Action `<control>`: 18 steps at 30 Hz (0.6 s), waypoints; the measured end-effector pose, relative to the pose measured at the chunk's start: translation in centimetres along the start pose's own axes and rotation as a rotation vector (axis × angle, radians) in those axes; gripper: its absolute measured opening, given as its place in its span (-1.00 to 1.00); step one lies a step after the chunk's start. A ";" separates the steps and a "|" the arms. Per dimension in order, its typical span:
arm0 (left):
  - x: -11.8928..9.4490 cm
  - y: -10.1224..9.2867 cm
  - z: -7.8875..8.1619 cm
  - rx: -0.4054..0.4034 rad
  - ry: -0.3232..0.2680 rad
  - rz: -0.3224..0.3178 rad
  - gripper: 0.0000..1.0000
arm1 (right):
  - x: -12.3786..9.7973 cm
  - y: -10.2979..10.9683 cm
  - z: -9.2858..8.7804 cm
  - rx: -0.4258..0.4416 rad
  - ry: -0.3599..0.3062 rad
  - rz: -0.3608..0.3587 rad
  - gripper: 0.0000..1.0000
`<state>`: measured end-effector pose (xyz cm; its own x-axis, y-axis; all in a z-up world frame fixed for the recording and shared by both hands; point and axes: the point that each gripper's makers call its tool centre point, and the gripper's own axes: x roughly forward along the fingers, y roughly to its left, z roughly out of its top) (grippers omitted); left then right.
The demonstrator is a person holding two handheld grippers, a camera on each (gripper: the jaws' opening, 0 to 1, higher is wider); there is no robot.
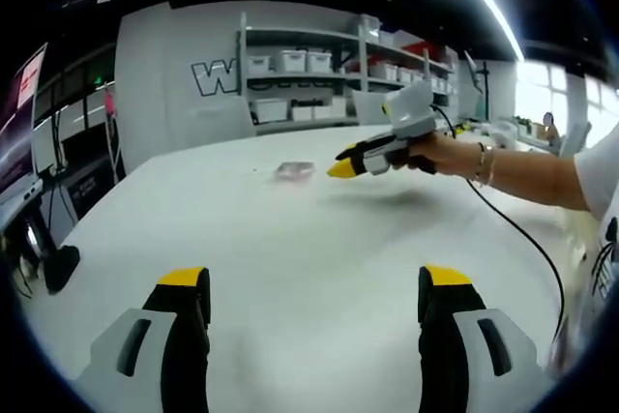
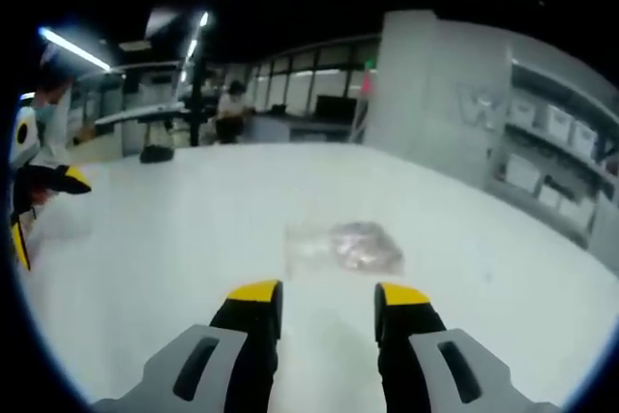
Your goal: Open the resealable bag by pulling the two sides of the seal apart until the entire bag opening is separated and visibly accessible.
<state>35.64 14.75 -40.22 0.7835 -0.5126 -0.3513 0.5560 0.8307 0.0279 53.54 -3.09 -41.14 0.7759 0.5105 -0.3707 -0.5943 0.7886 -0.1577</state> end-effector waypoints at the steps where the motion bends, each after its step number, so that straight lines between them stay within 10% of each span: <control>1: 0.0 0.1 0.0 -0.001 0.000 0.001 0.74 | 0.1 -0.1 0.0 0.000 0.002 -0.001 -0.28; 18: 0.3 0.4 -0.3 -0.003 0.006 -0.002 0.74 | 2.1 -0.4 0.6 -0.125 -0.006 0.002 -0.34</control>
<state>36.05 14.96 -40.57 0.7807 -0.5127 -0.3571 0.5566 0.8304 0.0247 55.54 -2.13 -41.26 0.7759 0.5144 -0.3654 -0.6172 0.7389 -0.2703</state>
